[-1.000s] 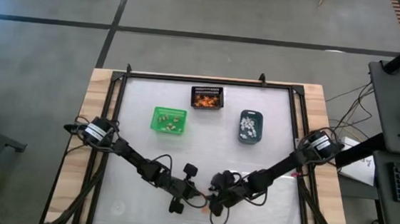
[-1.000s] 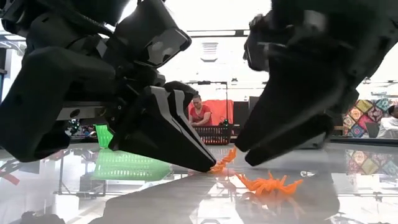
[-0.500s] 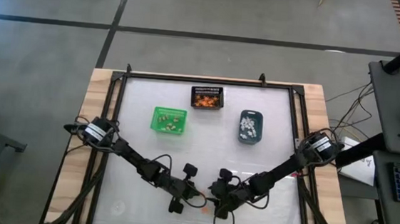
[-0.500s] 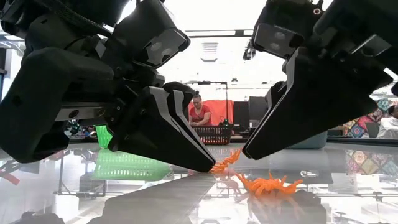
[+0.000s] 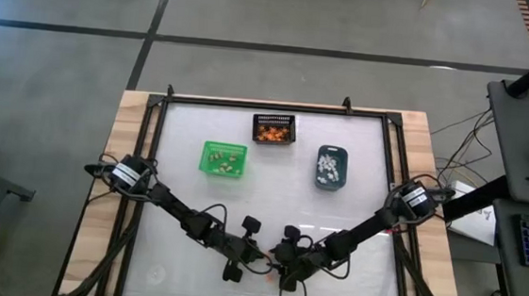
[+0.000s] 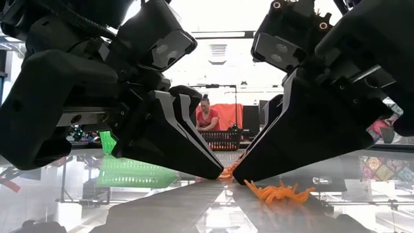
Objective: Sort Halloween decoration
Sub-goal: Put the orange spider toy into the black bin
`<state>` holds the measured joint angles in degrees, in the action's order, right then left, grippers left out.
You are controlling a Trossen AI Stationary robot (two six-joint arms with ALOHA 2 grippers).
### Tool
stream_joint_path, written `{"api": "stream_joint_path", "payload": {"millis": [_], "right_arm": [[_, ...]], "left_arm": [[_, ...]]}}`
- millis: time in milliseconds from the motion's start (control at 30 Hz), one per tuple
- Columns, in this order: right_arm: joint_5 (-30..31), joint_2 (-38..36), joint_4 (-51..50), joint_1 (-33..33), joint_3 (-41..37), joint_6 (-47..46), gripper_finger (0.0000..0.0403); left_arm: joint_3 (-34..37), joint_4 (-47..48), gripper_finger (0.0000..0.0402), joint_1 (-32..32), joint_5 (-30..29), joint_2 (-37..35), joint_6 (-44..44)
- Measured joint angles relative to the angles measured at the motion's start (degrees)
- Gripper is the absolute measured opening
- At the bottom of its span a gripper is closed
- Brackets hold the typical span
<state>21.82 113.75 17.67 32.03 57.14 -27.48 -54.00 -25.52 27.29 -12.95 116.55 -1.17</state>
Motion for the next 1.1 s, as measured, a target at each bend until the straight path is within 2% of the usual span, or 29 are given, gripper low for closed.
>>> {"api": "stream_joint_path", "payload": {"millis": [367,767,900,1100], "right_arm": [[0.53,-0.55,-0.45,-0.17,-0.09,0.29,0.0112],[1.75,-0.55,0.27,-0.24,-0.13,2.55,0.0074],[1.84,-0.52,0.58,-0.26,-0.13,4.46,0.0079],[2.61,-0.52,0.55,-0.41,-0.15,4.65,0.012]], "left_arm": [[0.04,-0.21,0.0,0.0,0.0,0.02,-0.02],[0.13,-1.08,0.0,0.02,0.0,0.09,0.11],[0.15,-1.22,0.0,0.02,0.0,0.09,0.15],[0.2,-1.34,0.0,0.02,0.02,0.1,0.17]]}}
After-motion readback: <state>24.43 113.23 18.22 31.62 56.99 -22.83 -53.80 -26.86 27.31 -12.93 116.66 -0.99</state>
